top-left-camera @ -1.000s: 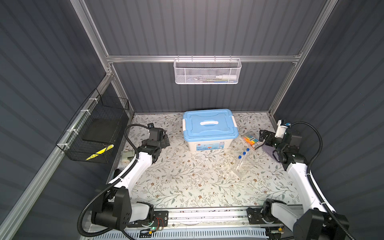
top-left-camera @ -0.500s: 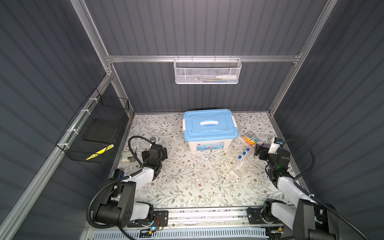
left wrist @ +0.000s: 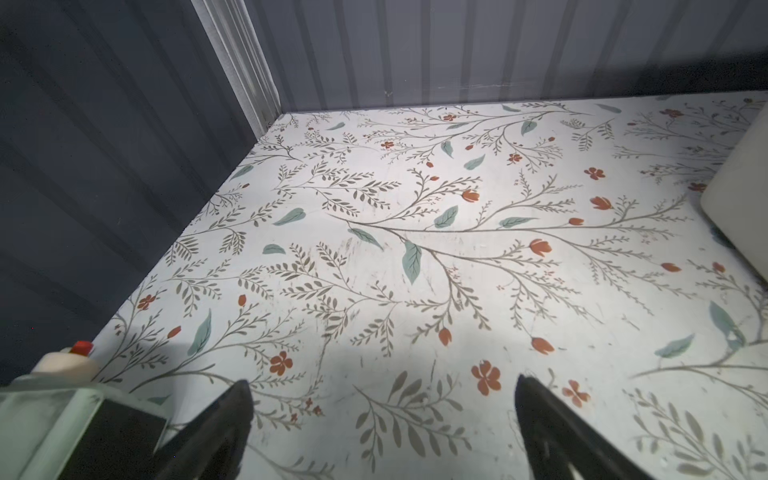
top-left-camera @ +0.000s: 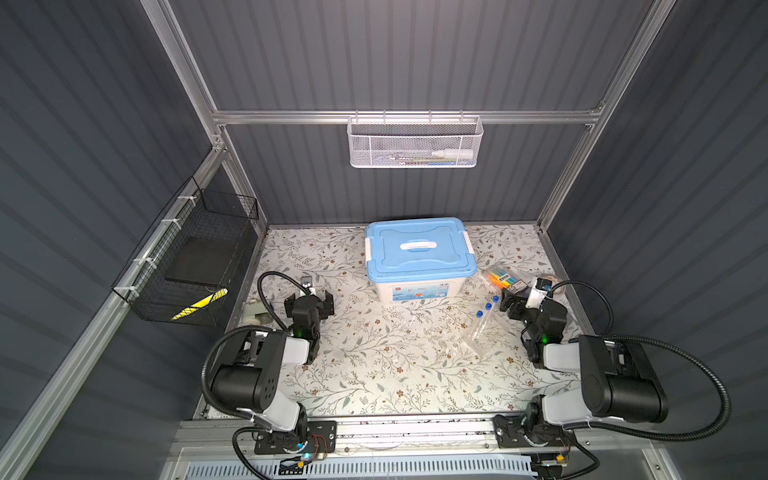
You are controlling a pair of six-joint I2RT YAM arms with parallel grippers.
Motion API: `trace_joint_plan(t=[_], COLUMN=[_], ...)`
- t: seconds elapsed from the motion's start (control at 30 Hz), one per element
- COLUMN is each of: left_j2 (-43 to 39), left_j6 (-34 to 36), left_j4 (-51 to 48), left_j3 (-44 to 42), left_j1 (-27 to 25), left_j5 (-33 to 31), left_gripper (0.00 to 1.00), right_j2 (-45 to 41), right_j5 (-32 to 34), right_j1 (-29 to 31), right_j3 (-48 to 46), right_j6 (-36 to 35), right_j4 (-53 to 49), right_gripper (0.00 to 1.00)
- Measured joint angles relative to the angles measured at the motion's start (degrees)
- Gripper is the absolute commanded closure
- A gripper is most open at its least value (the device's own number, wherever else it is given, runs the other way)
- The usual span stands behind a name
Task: Organize the chemistry lab equipment
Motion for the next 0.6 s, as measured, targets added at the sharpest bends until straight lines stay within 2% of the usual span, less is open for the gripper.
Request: trace_joint_plan(t=[0.13,0.47,0.6], left_j2=[5.99,6.25,6.25], left_j6=[0.37,0.00,-0.94], left_j4=[4.15,5.22,4.68], left_j3=[-0.09,0.63,1.53], left_j1=[0.96,3.17,4.26], left_j5=[1.66,4.39,5.18], left_gripper=[0.00,0.00,0.00], right_j2=[-0.07,-0.09,-0.09], right_j5=[-0.07,5.03,4.74], right_j1=[0.33,1.40,2.45], right_j3=[0.46,-0.61,-0.50], right_j6=[-0.59,-0.39,-1.27], right_j4=[1.29,3.65,3.41], right_gripper=[0.01,0.01,0.01])
